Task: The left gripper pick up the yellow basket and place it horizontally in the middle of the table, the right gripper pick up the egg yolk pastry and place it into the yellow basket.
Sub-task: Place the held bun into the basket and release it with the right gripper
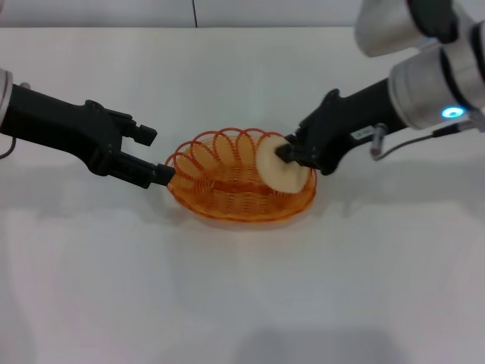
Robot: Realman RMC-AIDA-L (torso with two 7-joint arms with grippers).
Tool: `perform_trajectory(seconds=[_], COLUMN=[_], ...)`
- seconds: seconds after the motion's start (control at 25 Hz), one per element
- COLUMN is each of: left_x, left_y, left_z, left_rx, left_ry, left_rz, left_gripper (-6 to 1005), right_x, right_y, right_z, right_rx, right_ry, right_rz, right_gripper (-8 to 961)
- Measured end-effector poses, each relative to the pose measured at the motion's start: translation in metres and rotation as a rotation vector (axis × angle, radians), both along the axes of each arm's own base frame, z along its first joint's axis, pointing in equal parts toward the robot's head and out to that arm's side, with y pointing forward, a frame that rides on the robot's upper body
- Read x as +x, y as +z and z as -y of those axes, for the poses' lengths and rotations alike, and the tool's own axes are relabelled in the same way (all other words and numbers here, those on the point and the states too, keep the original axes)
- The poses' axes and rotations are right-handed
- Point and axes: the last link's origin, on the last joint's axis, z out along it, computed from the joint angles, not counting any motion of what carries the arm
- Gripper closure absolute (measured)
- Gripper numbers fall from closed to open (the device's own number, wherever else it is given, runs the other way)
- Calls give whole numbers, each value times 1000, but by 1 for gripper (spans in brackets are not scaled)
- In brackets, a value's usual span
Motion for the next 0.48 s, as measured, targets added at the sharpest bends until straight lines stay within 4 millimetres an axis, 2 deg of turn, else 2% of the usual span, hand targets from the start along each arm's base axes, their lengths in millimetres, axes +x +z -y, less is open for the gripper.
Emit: perform_trajectory(seconds=[0.48], left_x=[0], left_y=[-1], left_z=[-1], left_rx=[4], left_ry=[-5], left_rz=[0], left_gripper=[138], right_x=[-6], right_y=[-34], right_z=[-12], right_rx=[17], right_ry=[21], right_rz=[10], right_gripper=[831])
